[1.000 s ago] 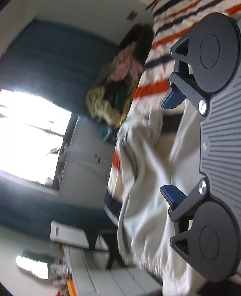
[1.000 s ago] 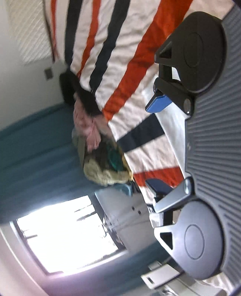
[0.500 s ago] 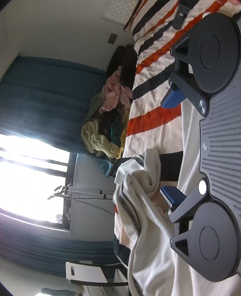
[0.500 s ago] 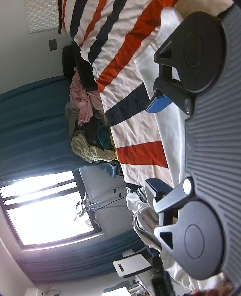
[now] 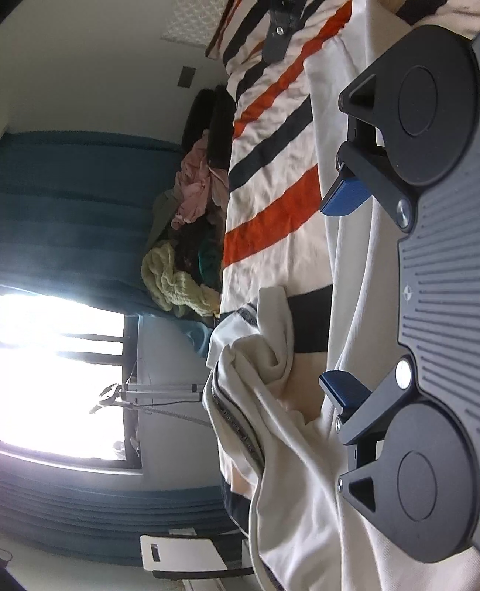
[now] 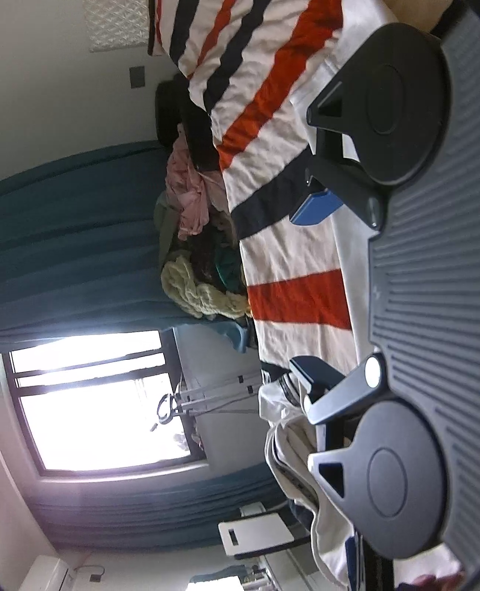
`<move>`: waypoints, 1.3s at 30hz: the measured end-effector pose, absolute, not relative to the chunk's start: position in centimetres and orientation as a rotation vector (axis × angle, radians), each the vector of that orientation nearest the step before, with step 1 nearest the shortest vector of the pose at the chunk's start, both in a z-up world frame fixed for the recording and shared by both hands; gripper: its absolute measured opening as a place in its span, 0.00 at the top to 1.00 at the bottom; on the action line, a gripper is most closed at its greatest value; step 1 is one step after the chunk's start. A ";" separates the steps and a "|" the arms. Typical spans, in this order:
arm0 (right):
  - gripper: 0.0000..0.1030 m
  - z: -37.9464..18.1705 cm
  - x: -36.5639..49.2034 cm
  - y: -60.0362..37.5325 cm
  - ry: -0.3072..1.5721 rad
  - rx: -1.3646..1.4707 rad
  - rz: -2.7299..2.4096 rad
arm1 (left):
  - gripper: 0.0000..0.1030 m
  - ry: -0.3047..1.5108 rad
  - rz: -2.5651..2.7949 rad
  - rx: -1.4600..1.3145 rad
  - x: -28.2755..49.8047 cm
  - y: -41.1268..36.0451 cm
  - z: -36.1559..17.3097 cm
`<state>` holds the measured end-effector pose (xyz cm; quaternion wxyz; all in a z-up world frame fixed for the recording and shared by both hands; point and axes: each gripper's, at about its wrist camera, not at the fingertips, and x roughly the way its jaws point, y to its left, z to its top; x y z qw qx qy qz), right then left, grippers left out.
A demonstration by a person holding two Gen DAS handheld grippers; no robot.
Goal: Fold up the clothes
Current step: 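Release the garment with both grippers and lay it on the bed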
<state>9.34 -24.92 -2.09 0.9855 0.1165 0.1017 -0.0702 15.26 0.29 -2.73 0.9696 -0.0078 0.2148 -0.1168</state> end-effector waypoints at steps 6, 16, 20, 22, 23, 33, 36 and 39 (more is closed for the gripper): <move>0.22 -2.7 9.6 -24.8 0.250 0.241 -0.118 | 0.11 0.478 -0.250 -0.034 14.8 -0.1 -3.5; 0.23 -3.2 10.1 -24.7 0.295 0.219 -0.127 | 0.11 0.486 -0.230 0.007 14.1 -1.5 -5.2; 0.23 -3.7 10.4 -25.0 0.322 0.236 -0.138 | 0.11 0.500 -0.225 0.016 14.1 -1.7 -5.7; 0.23 -4.0 10.5 -25.2 0.339 0.243 -0.145 | 0.11 0.509 -0.232 -0.010 14.2 -1.4 -5.6; 0.23 -4.2 10.6 -25.3 0.349 0.245 -0.148 | 0.11 0.514 -0.236 -0.022 14.2 -1.2 -5.5; 0.23 -6.2 11.4 -26.0 0.455 0.272 -0.176 | 0.11 0.493 -0.228 -0.113 13.6 0.7 -3.9; 0.26 -6.9 12.7 -25.8 0.504 0.258 -0.142 | 0.10 0.485 -0.213 -0.138 12.9 1.4 -3.4; 0.33 -7.6 15.3 -25.6 0.565 0.242 -0.082 | 0.10 0.478 -0.206 -0.169 12.3 2.0 -3.1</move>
